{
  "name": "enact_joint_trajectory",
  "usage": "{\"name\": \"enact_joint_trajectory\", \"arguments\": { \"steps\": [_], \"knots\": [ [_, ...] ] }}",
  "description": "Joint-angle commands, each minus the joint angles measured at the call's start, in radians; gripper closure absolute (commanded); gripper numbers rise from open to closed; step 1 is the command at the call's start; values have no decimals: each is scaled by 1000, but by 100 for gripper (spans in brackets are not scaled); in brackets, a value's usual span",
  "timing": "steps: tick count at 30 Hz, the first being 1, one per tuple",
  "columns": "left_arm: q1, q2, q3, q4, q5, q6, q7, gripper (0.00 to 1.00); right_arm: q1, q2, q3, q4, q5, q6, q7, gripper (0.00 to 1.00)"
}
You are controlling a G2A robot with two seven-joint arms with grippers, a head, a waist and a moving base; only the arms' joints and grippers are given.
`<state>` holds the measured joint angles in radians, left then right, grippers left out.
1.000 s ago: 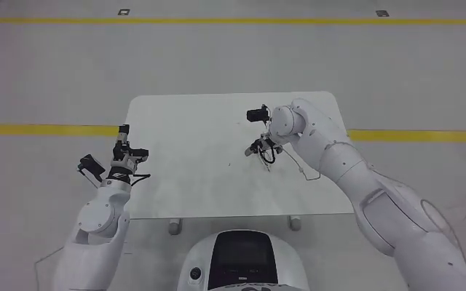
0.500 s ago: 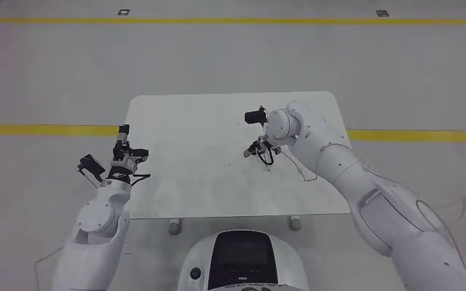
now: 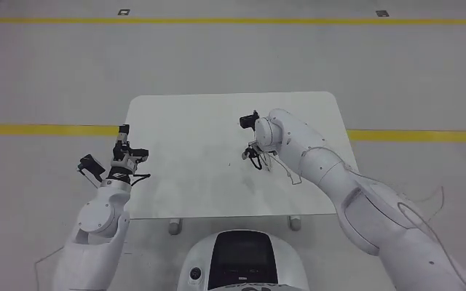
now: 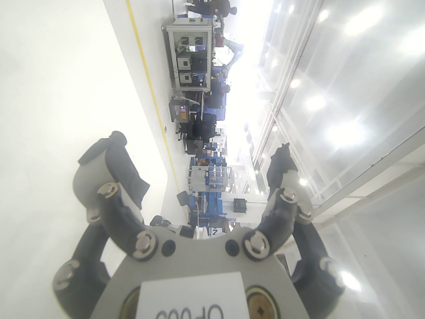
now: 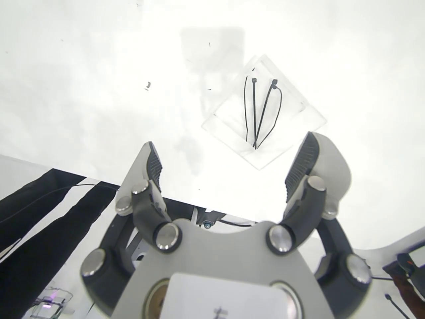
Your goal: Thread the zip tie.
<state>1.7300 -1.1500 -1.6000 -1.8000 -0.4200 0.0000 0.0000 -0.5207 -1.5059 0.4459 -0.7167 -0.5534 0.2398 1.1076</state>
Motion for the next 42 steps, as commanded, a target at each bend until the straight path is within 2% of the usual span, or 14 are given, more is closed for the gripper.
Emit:
{"name": "enact_joint_trajectory", "arguments": {
  "steps": [1,19,22,29,30,32,34,37,38,42],
  "knots": [
    [0,0,0,0,0,0,0,0,0,-1,3,2,7,-5,-3,0],
    [0,0,0,0,0,0,0,0,-7,-9,2,20,-20,2,-22,0],
    [0,0,0,0,0,0,0,0,-17,-7,5,17,-33,2,-49,0],
    [0,0,0,0,0,0,0,0,-9,2,29,-4,-66,-14,-22,0],
    [0,0,0,0,0,0,0,0,-9,4,33,-8,-68,-18,-18,6],
    [0,0,0,0,0,0,0,0,-10,9,43,-15,-75,-29,-6,53],
    [0,0,0,0,0,0,0,0,-12,13,49,-23,-87,-33,3,60],
    [0,0,0,0,0,0,0,0,-20,19,57,-32,-102,-35,13,81],
    [0,0,0,0,0,0,0,0,-23,19,59,-32,-107,-34,13,83],
    [0,0,0,0,0,0,0,0,-36,20,68,-25,-115,-38,7,80]
  ]
}}
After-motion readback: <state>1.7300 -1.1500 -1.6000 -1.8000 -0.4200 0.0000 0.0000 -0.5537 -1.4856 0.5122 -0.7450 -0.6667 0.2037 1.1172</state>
